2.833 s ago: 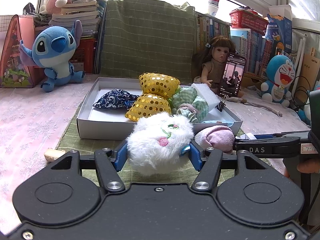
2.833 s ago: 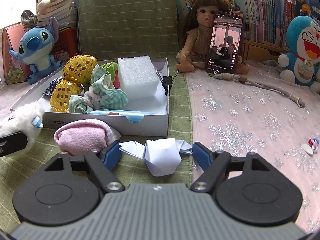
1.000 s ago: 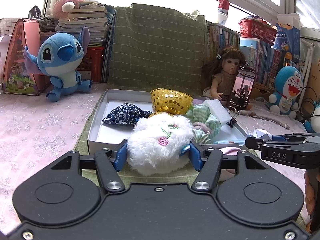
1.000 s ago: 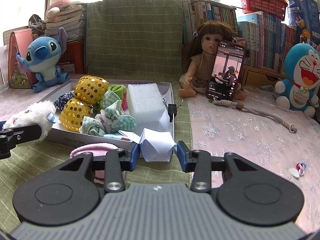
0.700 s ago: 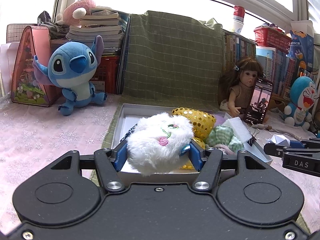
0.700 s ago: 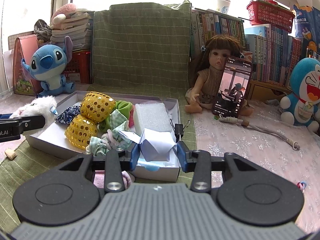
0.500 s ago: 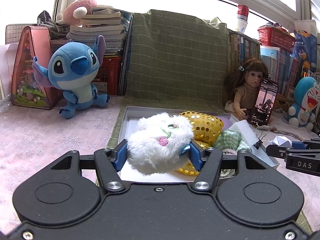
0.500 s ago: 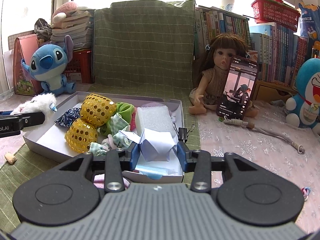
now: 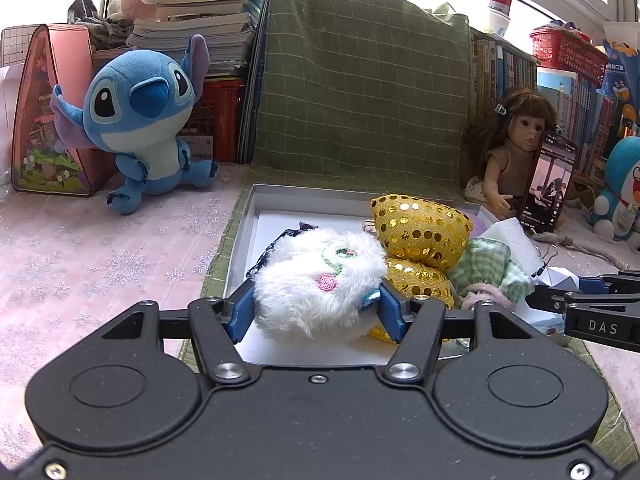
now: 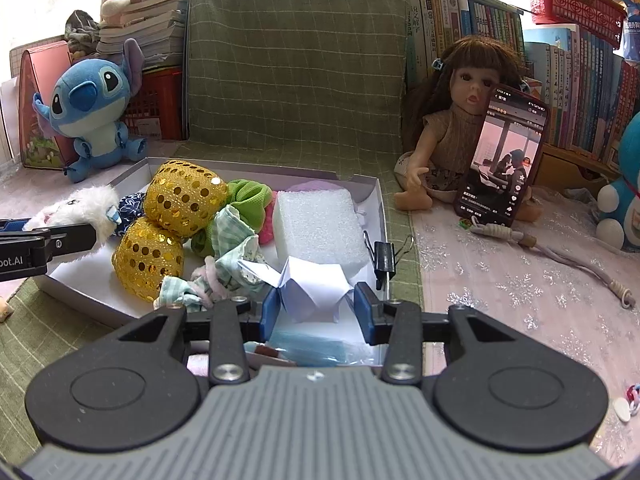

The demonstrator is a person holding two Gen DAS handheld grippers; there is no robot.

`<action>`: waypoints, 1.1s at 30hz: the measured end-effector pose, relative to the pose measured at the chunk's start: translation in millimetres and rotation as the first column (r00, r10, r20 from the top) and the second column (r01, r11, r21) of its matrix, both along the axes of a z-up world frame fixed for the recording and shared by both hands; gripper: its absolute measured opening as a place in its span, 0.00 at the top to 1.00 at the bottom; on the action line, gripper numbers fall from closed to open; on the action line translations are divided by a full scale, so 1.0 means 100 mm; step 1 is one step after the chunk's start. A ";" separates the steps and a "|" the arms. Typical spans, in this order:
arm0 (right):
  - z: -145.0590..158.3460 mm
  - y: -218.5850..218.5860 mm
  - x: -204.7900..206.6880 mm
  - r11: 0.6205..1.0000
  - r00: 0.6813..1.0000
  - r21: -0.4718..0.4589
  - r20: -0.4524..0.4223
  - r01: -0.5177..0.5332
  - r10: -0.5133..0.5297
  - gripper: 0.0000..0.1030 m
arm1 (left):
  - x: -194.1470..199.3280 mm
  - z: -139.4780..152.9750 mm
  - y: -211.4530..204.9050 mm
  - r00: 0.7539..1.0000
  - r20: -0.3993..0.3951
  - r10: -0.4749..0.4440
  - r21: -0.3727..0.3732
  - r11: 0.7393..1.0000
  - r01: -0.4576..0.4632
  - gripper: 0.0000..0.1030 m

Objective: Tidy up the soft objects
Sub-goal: 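Carry the plush and origami with both grippers over the white box, then open both grippers to release the plush and origami into the box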

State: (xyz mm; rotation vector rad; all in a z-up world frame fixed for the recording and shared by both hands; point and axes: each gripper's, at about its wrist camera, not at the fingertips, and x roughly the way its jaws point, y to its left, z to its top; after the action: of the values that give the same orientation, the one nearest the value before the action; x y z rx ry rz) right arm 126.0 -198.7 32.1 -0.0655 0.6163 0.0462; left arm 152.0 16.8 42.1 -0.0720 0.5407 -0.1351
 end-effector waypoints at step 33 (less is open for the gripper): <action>0.15 -0.13 -0.18 0.992 0.998 0.124 0.057 -0.017 0.010 0.12 | -0.07 0.04 -0.02 1.000 -0.006 0.012 0.015 1.000 -0.012 0.17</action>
State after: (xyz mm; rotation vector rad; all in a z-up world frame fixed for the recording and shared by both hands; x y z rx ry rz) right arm 108.3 -211.4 46.8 0.0501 0.5557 0.0955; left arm 144.6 15.1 45.7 -0.0615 0.5472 -0.1190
